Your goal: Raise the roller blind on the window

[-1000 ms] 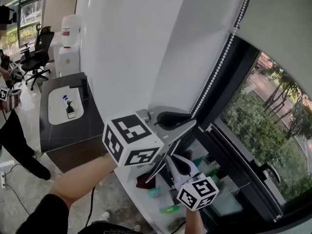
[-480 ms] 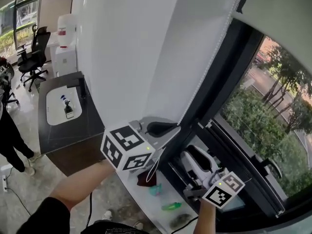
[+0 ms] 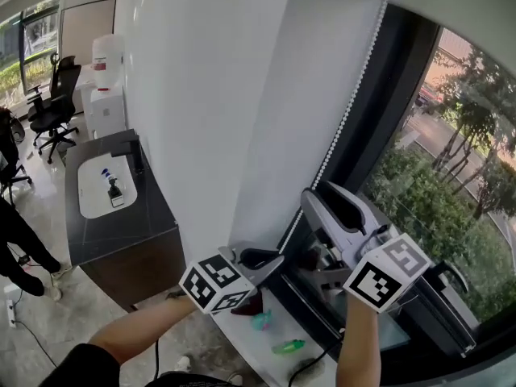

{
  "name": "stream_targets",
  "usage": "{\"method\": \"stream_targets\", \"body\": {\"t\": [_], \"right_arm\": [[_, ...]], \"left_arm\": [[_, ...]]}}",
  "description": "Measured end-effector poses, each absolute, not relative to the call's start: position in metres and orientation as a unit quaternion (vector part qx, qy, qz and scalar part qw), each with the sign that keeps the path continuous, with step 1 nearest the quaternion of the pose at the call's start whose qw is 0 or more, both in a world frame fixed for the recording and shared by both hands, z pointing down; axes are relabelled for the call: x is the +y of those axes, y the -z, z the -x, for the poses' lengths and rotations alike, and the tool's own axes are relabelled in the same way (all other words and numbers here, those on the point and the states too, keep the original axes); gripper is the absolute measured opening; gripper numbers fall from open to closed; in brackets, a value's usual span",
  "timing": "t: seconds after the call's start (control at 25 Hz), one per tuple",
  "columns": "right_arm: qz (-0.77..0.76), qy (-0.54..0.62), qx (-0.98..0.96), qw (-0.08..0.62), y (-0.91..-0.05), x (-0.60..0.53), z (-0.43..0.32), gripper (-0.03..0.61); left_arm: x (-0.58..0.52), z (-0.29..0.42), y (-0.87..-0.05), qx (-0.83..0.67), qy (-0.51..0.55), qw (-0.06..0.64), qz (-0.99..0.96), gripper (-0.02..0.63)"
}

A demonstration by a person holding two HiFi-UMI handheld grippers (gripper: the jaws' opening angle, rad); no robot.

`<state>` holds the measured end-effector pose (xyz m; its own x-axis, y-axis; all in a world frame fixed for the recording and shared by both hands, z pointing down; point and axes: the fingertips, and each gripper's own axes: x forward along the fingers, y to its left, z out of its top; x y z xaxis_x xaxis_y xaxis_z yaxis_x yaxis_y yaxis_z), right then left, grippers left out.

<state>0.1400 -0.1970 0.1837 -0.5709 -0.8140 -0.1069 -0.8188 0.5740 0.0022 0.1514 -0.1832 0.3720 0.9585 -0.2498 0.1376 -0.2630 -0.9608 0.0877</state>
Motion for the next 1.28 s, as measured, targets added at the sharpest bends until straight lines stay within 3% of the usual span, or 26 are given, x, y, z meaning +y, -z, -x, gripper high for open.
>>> {"method": "stream_targets", "body": {"t": [0.08, 0.28, 0.44, 0.52, 0.56, 0.72, 0.88, 1.16, 1.28], "right_arm": [[0.461, -0.036, 0.885, 0.055, -0.17, -0.2, -0.137, 0.118], [0.448, -0.048, 0.891, 0.056, -0.161, -0.207, -0.126, 0.015], [0.445, -0.048, 0.891, 0.074, -0.164, -0.208, -0.128, 0.008], [0.448, -0.051, 0.889, 0.079, -0.168, -0.204, -0.132, 0.006], [0.45, -0.053, 0.888, 0.076, -0.171, -0.202, -0.134, 0.008], [0.46, -0.042, 0.886, 0.047, -0.21, -0.198, -0.14, 0.008], [0.462, -0.001, 0.887, -0.001, -0.281, -0.193, -0.134, 0.008], [0.473, 0.065, 0.878, -0.031, -0.365, -0.188, -0.137, 0.008], [0.479, 0.064, 0.875, -0.038, -0.364, -0.188, -0.141, 0.008]], "left_arm": [[-0.183, -0.148, -0.372, -0.132, -0.063, 0.053, -0.988, 0.011], [-0.182, -0.143, -0.372, -0.135, -0.065, 0.053, -0.987, 0.012], [-0.176, -0.135, -0.372, -0.118, -0.071, 0.066, -0.988, 0.016], [-0.174, -0.126, -0.352, -0.115, -0.036, 0.079, -0.99, 0.103], [-0.176, -0.12, -0.333, -0.116, -0.007, 0.082, -0.99, 0.107], [-0.182, -0.106, -0.245, -0.118, 0.089, 0.064, -0.987, 0.107], [-0.188, -0.112, -0.192, -0.123, 0.109, 0.023, -0.986, 0.106], [-0.199, -0.146, -0.193, -0.125, 0.076, -0.015, -0.989, 0.09], [-0.204, -0.154, -0.2, -0.128, 0.071, -0.014, -0.989, 0.012]]}}
